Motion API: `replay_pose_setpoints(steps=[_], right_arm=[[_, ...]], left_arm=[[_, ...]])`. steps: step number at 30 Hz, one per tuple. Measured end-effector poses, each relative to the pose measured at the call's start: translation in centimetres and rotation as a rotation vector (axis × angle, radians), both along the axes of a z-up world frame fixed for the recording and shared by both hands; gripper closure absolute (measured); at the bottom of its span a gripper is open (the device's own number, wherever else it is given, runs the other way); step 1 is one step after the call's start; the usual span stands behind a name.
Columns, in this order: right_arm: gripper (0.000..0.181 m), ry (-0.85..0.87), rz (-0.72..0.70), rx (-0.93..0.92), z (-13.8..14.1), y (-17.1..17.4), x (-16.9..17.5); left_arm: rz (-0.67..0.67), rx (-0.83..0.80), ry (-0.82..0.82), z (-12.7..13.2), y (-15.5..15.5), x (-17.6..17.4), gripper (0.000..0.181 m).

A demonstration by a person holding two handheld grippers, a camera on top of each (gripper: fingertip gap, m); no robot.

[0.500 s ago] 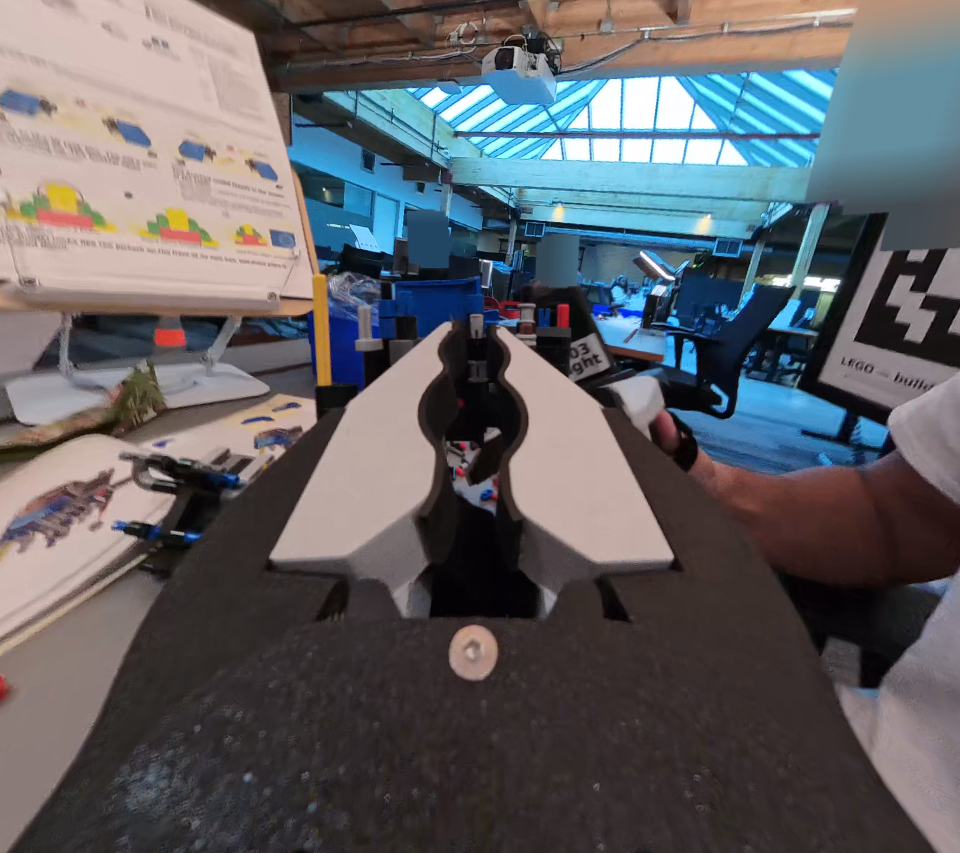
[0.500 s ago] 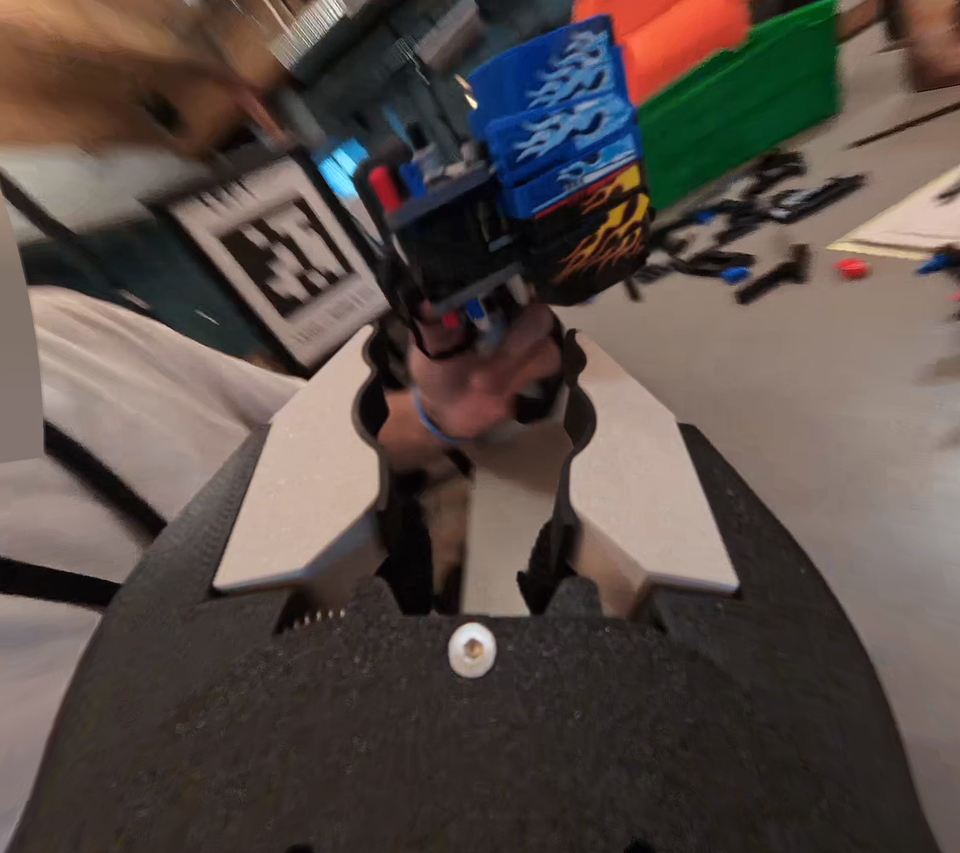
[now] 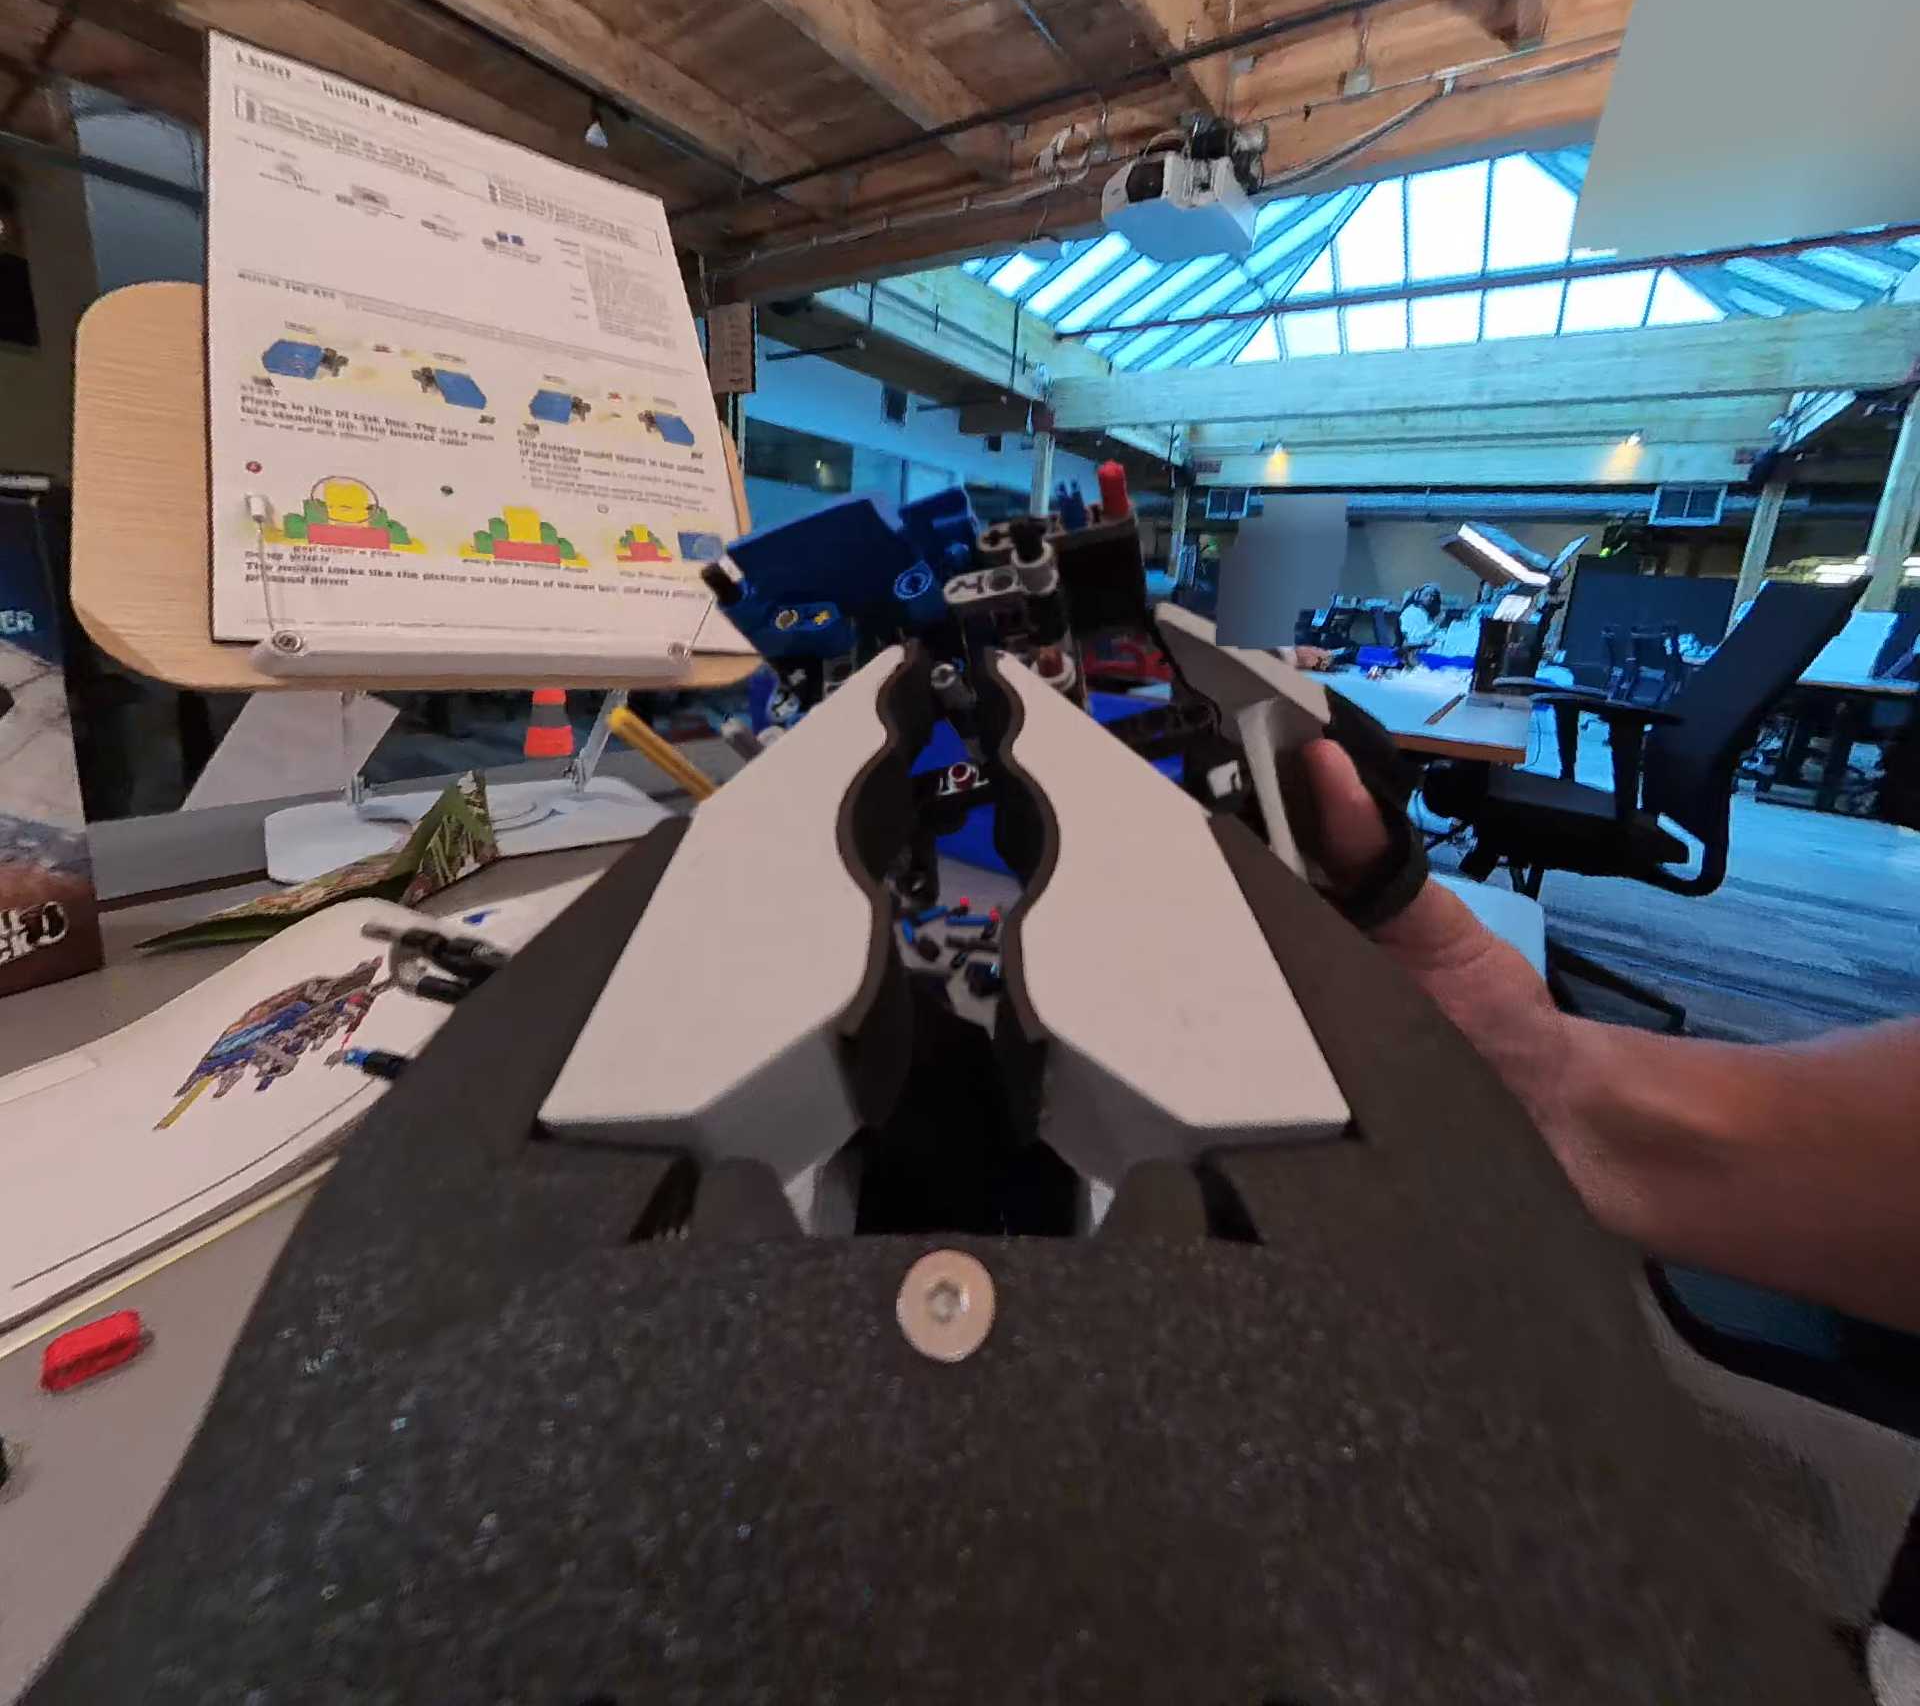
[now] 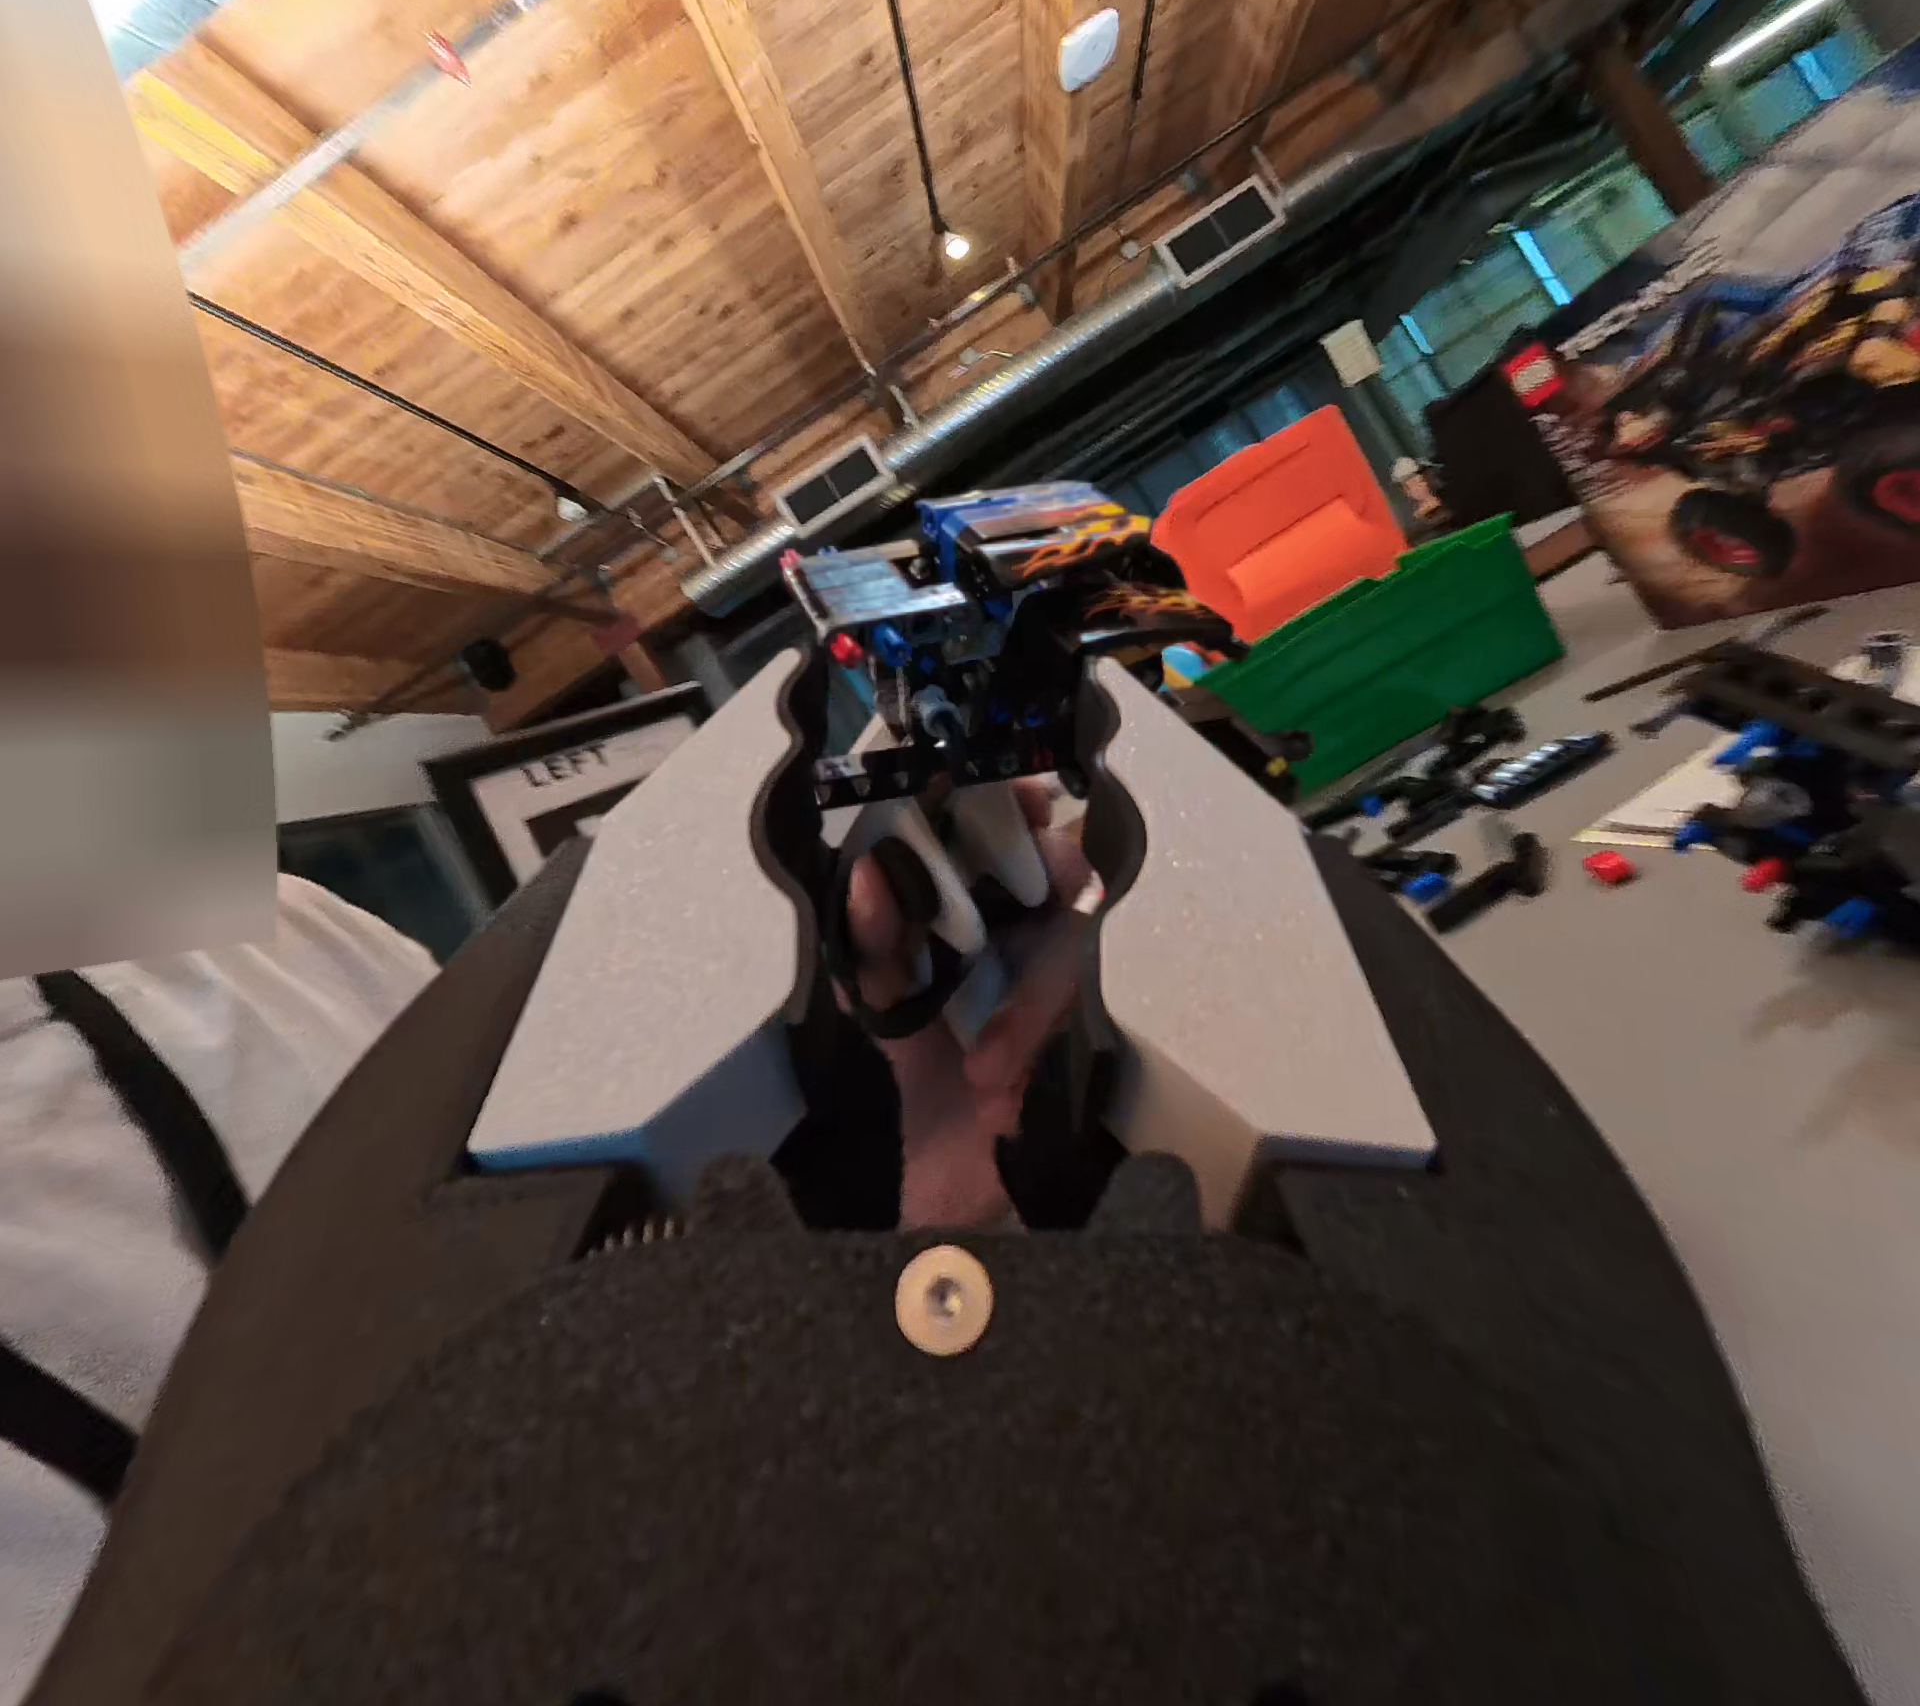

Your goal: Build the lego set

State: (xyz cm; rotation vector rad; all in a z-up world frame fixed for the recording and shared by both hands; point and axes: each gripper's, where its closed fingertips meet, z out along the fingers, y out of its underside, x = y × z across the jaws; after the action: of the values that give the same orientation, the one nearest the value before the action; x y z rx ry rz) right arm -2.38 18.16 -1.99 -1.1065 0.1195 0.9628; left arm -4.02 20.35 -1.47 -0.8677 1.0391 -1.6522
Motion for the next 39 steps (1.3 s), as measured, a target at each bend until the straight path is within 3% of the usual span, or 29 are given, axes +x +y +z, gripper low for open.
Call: replay_pose_setpoints(steps=[4, 11, 18, 22, 25, 32, 39], right_arm=[[0.124, -0.032, -0.023, -0.118, -1.5, 0.9, 0.9], [0.107, 0.158, -0.005, -0.268, -4.2, 1.6, 1.2], [0.11, 0.345, 0.158, -0.302, -5.3, 1.5, -0.1], [0.123, 0.475, 0.25, -0.255, -4.9, 1.4, -0.1], [0.124, 0.376, 0.22, -0.235, -4.4, 1.3, -0.3], [0.131, -0.097, 0.015, -0.253, -4.2, 1.1, 0.3], [0.13, -0.216, -0.099, -0.322, -5.4, 1.5, 2.3]], left_arm=[[0.038, 0.059, 0.115, -1.4, 0.2, 1.2, 0.176], [0.209, 0.361, 0.156, -2.4, -0.7, 2.0, 0.179], [0.303, 0.479, 0.195, -3.4, -1.1, 2.5, 0.18], [0.32, 0.536, 0.164, -3.3, -2.0, 2.3, 0.18], [0.339, 0.543, 0.125, -2.9, -2.2, 2.0, 0.179], [0.232, 0.446, 0.15, -3.1, -1.9, 1.7, 0.179], [0.159, 0.41, 0.207, -3.8, -1.4, 1.1, 0.177]])
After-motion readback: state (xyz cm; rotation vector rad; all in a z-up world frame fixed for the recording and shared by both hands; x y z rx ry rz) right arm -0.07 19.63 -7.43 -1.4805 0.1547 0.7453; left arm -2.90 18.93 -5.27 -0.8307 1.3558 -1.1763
